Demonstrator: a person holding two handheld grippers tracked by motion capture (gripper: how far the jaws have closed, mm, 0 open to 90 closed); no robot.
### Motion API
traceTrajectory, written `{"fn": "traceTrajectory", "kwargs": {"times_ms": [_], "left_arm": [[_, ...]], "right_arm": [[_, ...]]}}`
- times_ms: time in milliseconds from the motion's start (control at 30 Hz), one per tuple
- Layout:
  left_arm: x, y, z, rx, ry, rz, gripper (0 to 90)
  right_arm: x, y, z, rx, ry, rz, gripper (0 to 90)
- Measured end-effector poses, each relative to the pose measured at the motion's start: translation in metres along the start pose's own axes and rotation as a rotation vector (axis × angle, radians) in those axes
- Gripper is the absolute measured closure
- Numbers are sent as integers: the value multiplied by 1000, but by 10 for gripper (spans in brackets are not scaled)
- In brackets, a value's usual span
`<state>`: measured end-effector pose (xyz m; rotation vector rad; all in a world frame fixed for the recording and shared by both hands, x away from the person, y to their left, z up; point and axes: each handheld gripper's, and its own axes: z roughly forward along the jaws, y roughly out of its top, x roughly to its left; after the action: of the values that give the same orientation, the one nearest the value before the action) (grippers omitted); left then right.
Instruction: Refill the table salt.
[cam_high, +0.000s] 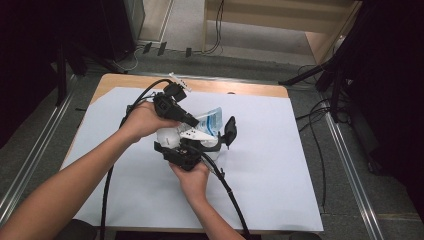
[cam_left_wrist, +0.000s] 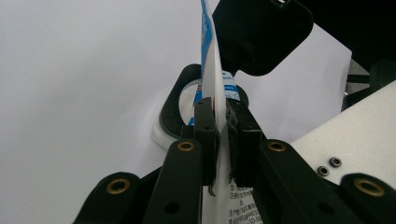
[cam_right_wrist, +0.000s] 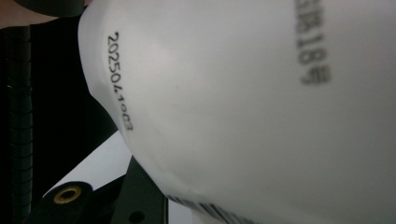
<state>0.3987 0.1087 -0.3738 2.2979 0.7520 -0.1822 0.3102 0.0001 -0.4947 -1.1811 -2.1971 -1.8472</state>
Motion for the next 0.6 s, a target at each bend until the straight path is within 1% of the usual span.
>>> {"fn": "traceTrajectory", "kwargs": {"times_ms": [133,400,600], "left_arm": [[0,0,2,5,2,-5,850],[0,1,2,11,6,-3,850],[1,0,2,9,5,-1,849]], "right_arm": [[0,0,0,1,12,14,655],[0,0,1,-5,27,24,650],[1,0,1,-3,27,29,645]]}}
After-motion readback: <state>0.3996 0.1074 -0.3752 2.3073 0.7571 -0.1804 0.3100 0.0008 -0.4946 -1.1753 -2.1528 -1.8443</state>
